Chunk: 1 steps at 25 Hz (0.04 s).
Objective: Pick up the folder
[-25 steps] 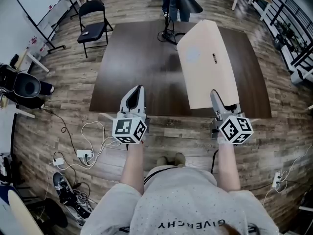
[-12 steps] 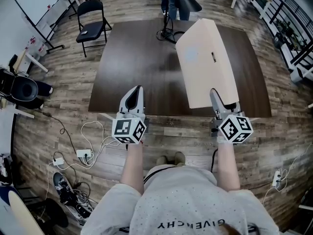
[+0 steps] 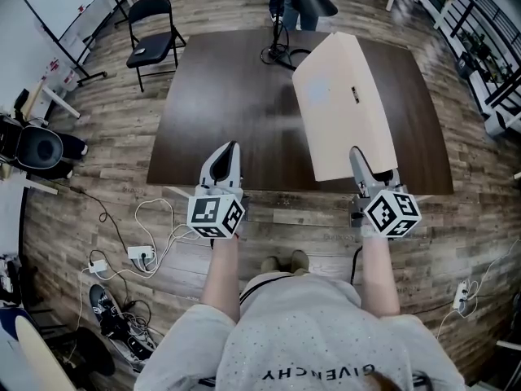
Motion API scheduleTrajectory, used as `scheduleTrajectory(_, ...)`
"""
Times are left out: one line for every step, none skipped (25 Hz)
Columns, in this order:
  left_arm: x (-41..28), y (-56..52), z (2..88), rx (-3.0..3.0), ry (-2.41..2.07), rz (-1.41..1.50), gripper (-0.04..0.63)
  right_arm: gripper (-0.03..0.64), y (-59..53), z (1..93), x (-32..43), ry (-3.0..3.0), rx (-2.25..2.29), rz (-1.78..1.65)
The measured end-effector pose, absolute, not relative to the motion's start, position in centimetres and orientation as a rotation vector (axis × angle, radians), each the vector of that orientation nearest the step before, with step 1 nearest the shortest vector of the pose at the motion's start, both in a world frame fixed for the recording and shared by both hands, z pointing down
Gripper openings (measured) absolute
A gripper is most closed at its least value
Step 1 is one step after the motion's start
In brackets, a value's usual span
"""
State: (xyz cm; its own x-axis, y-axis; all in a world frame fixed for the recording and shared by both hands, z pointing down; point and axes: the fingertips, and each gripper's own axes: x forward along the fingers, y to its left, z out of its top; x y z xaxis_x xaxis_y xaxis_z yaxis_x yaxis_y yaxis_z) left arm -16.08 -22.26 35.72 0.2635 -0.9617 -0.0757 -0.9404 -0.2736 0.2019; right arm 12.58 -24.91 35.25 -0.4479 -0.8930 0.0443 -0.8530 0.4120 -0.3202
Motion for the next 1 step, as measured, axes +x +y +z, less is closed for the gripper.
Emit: scheduleTrajectory(-16.01,-22.43,35.71,2.403,-1.818,-0.278,-0.002,0.275,-25.07,35.29,12.63,2.525,-1.572,-0.453)
